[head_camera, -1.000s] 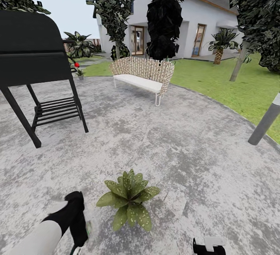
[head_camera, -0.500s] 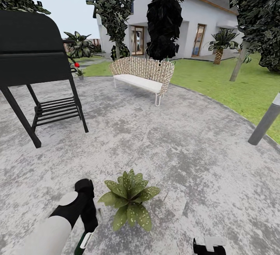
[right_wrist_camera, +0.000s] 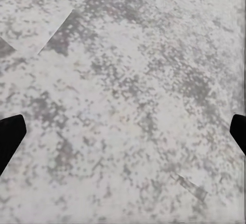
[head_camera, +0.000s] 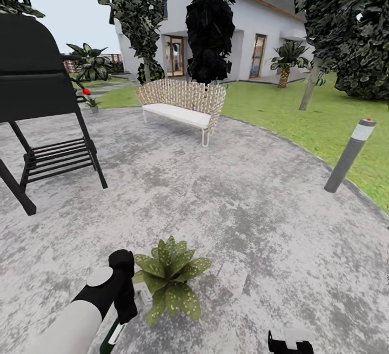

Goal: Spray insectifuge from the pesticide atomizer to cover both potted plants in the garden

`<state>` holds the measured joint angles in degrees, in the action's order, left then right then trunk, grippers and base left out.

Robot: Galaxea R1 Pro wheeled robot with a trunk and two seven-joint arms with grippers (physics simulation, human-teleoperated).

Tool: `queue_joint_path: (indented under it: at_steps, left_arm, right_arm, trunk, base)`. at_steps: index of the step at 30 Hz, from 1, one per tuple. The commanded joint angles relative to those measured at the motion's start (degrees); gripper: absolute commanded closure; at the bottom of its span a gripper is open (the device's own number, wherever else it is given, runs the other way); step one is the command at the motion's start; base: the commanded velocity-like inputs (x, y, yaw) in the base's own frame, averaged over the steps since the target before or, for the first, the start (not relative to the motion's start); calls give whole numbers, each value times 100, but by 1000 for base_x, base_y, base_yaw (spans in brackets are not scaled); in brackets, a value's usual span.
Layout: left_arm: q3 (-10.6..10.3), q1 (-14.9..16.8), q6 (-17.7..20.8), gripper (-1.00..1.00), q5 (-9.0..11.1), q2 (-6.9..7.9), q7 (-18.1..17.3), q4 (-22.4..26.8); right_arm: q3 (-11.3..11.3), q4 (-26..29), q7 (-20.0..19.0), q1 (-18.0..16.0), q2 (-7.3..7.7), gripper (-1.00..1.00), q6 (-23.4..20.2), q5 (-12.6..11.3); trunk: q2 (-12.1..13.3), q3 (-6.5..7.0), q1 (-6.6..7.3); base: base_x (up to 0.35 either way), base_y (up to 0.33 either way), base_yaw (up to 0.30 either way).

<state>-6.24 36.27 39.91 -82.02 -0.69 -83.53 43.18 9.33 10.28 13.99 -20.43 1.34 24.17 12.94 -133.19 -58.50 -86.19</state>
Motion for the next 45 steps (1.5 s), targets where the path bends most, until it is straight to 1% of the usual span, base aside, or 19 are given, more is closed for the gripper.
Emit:
queue_joint_path:
  at_steps: [1,5,7,8,10,15,18,25,26,27,29,31,32,35,38,40,41,43,45]
  left_arm:
    - [-7,2,60,100,-49,1,-32,6]
    - [-20,-3,60,100,-55,29,1,14]
    - [-21,-26,57,100,-56,70,157,11]
    - [-14,-108,52,100,-53,85,233,8]
    - [7,-238,30,100,-45,92,276,12]
    - [-5,-281,27,100,-44,33,289,100]
    - [-16,-263,25,100,-49,35,293,119]
    - [-15,-193,27,100,-42,18,289,120]
    - [-9,-125,45,100,-37,-41,258,125]
    - [-13,169,44,100,-49,-131,241,117]
    - [23,117,3,100,-51,59,279,64]
    - [13,102,0,100,-51,142,287,27]
    - [1,96,-1,100,-52,144,290,21]
    - [-1,99,21,100,-19,80,293,62]
    - [-8,183,48,100,-29,-120,261,107]
    - [-8,227,60,100,-34,-192,246,117]
    - [-8,327,71,100,-39,-249,238,115]
    - [-8,394,70,100,-41,-289,233,112]
    - [-33,352,51,100,-58,-263,255,62]
  right_arm:
    - [38,-8,16,-6,-2,-100,17,60]
    - [36,-8,16,-6,-2,-100,17,60]
    - [37,-8,16,-5,-2,-100,17,60]
    - [38,-8,16,-5,-2,-100,17,60]
    - [37,-8,16,-5,-2,-100,17,60]
    - [37,-8,16,-5,0,-100,17,60]
    - [36,-8,16,-5,-2,-100,17,60]
    - [35,-5,16,-5,-1,-100,24,52]
    - [34,-1,16,-7,-2,-100,26,51]
    - [35,0,16,-5,-2,-100,26,51]
    - [33,0,16,-5,-2,-100,26,51]
    - [33,-5,16,-5,-2,-100,26,51]
    - [33,-6,16,-5,-2,-100,26,51]
    - [33,-6,16,-6,-2,-100,26,51]
    - [33,-7,11,-5,3,-100,23,64]
    - [33,-8,8,-5,6,-100,19,67]
    - [33,-8,8,-5,6,-100,18,68]
    - [34,-8,7,-5,7,-100,17,69]
    - [33,-8,13,-5,7,-100,17,69]
  trunk:
    - [-2,-5,1]
    - [-2,-5,1]
    - [-2,-5,1]
    - [-2,-5,1]
    - [-2,-5,1]
    - [-2,-5,1]
    - [-2,-5,1]
    - [-2,-5,1]
    - [-2,-5,1]
    - [-2,-5,1]
    - [-2,-5,1]
    - [-2,-5,1]
    - [-2,-5,1]
    - [-2,-5,1]
    - [-2,-5,1]
    - [-2,-5,1]
    - [-2,-5,1]
    - [-2,-5,1]
    - [-2,-5,1]
  base:
    - [0,0,-86]
    - [0,0,-20]
    - [0,0,-1]
    - [0,0,0]
    - [0,0,0]
    - [-39,28,0]
    - [-236,180,-2]
    - [-179,150,-155]
    - [-4,3,-5]
    - [0,0,0]
    - [0,0,0]
    - [0,0,0]
    - [0,0,0]
    - [0,0,0]
    - [0,0,0]
    - [0,0,0]
    - [0,0,0]
    - [0,0,0]
    - [0,0,0]
